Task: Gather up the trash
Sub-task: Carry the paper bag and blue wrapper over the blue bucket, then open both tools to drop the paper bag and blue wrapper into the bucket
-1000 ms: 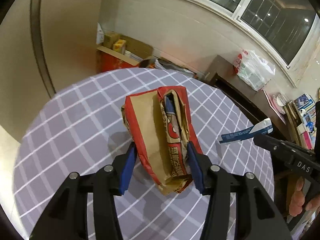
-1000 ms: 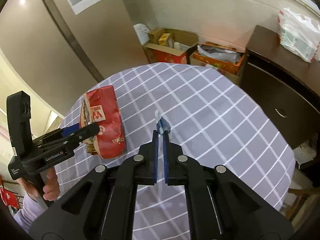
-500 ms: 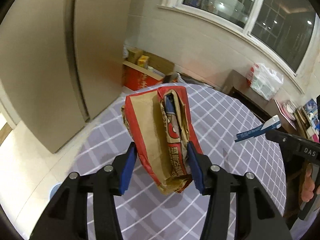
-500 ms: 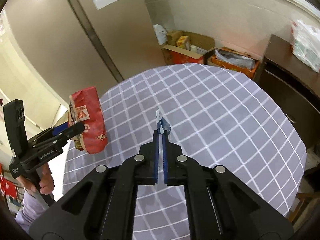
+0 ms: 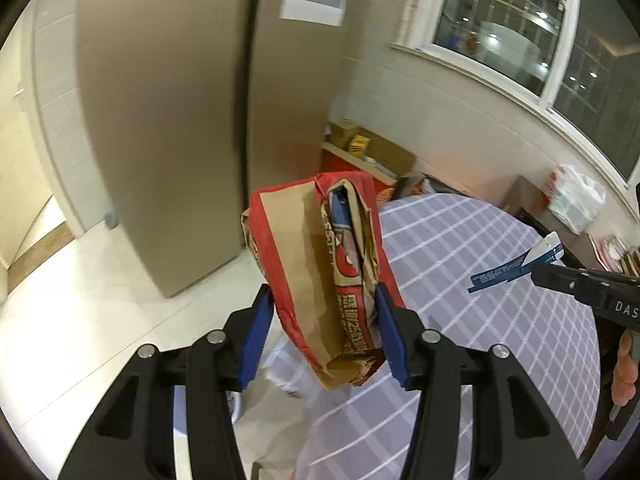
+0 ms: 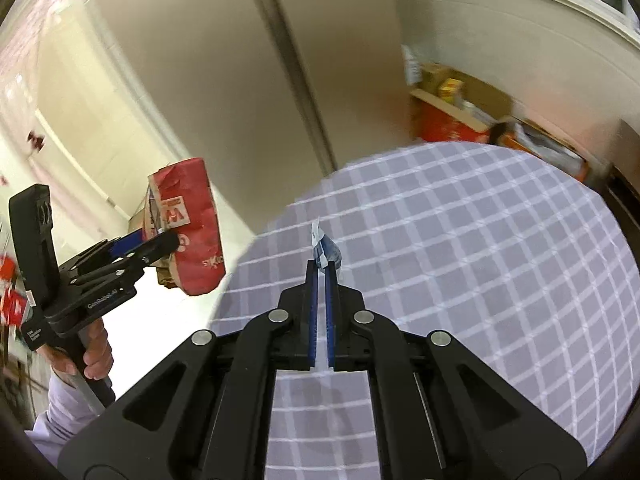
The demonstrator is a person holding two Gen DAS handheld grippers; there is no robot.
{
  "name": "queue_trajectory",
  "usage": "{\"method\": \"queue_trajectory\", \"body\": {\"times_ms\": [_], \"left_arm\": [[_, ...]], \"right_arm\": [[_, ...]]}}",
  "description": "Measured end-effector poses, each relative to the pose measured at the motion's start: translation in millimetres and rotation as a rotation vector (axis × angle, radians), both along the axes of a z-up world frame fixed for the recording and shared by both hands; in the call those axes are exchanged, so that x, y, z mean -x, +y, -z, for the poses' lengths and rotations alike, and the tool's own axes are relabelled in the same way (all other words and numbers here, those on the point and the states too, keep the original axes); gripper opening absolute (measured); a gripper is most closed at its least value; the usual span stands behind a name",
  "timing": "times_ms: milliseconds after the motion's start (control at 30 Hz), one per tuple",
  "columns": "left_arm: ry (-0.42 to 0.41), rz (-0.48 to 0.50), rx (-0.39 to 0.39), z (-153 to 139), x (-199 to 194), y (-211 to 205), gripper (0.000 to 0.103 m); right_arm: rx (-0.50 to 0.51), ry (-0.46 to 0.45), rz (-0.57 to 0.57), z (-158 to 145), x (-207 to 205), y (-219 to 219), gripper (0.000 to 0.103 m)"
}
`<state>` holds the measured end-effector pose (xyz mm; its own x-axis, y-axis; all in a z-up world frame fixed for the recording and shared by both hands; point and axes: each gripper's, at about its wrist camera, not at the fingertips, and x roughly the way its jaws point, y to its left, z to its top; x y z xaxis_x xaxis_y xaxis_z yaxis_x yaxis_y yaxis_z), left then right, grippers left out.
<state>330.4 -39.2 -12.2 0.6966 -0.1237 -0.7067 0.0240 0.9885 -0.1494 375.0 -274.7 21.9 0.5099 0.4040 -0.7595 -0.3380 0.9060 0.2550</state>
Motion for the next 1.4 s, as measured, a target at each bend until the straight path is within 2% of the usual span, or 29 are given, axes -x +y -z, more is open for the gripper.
{"method": "queue_trajectory", "body": {"times_ms": [300, 533, 900, 1000, 1067, 1133, 1233, 1400], "left_arm": [[0.022, -0.135, -0.025, 7, 26, 77, 0.051], [0.057, -0.222, -0.034, 20, 43, 130, 0.051], [0.139, -0.297, -0.036, 55, 44, 176, 0.052], [0.15, -0.324, -0.056, 66, 39, 185, 0.059], [0.164, -0.355, -0.076, 76, 38, 194, 0.073], [0.185, -0.384, -0.069, 85, 38, 205, 0.073], [0.225, -0.394, -0.018, 99, 43, 221, 0.073], [0.255, -0.411, -0.019, 115, 59, 239, 0.073]], "right_arm": [[-0.006, 0.01, -0.168, 7, -4, 95, 0.003], [0.007, 0.05, -0.265, 23, -9, 156, 0.003], [0.065, 0.14, -0.387, 62, -9, 233, 0.003], [0.074, 0.163, -0.4, 69, -6, 247, 0.003], [0.083, 0.177, -0.402, 74, -7, 253, 0.003], [0.095, 0.196, -0.403, 82, -8, 261, 0.003], [0.114, 0.222, -0.419, 92, -8, 269, 0.004], [0.149, 0.261, -0.441, 114, 0, 293, 0.004]]}}
